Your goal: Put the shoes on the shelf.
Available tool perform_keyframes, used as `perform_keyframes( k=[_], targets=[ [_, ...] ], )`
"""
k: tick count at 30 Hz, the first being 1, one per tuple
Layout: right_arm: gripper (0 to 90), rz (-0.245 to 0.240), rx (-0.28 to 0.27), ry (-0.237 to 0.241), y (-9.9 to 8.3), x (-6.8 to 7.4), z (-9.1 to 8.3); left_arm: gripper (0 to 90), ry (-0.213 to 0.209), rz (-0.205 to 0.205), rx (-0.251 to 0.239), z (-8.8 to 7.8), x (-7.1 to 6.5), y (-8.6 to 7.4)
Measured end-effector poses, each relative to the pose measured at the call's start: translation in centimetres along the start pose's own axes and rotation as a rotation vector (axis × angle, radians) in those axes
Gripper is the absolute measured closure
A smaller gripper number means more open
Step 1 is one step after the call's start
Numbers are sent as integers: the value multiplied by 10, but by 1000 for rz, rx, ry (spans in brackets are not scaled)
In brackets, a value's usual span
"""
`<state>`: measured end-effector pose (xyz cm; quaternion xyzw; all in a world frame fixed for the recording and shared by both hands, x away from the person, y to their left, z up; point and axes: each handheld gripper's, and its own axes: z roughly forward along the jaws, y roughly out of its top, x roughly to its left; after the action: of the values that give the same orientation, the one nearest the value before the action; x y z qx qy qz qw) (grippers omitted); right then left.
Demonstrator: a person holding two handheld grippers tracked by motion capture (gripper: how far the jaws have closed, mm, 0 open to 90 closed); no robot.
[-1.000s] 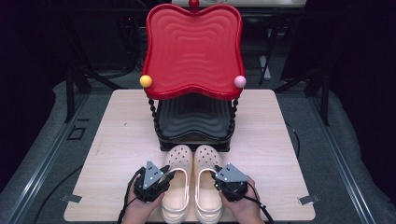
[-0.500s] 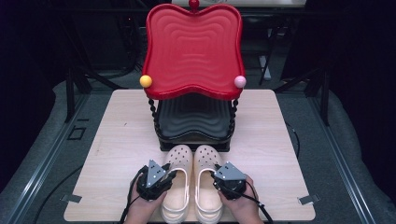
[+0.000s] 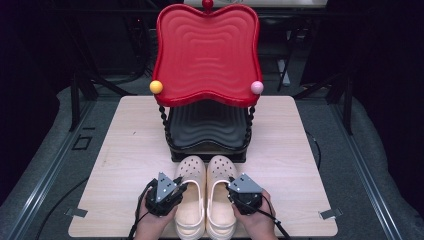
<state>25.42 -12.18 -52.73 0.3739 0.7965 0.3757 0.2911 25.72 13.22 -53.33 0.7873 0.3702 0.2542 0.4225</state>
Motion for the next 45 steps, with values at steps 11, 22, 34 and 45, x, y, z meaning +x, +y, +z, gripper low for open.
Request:
perform_keyframes(
  k=[11, 22, 34, 45],
  targets=[
    [775, 7, -9, 7, 4, 4, -14, 740, 1, 1, -11, -16, 1, 0],
    [775, 14, -54, 20, 17, 7, -38, 741, -1, 11, -58, -46, 1, 13],
    [775, 22, -118, 7, 37, 1, -62, 741, 2, 55, -95, -65, 0, 39],
    [775, 6, -166, -24, 59, -6, -72, 741, 11, 64, -143, -70, 8, 67]
  ],
)
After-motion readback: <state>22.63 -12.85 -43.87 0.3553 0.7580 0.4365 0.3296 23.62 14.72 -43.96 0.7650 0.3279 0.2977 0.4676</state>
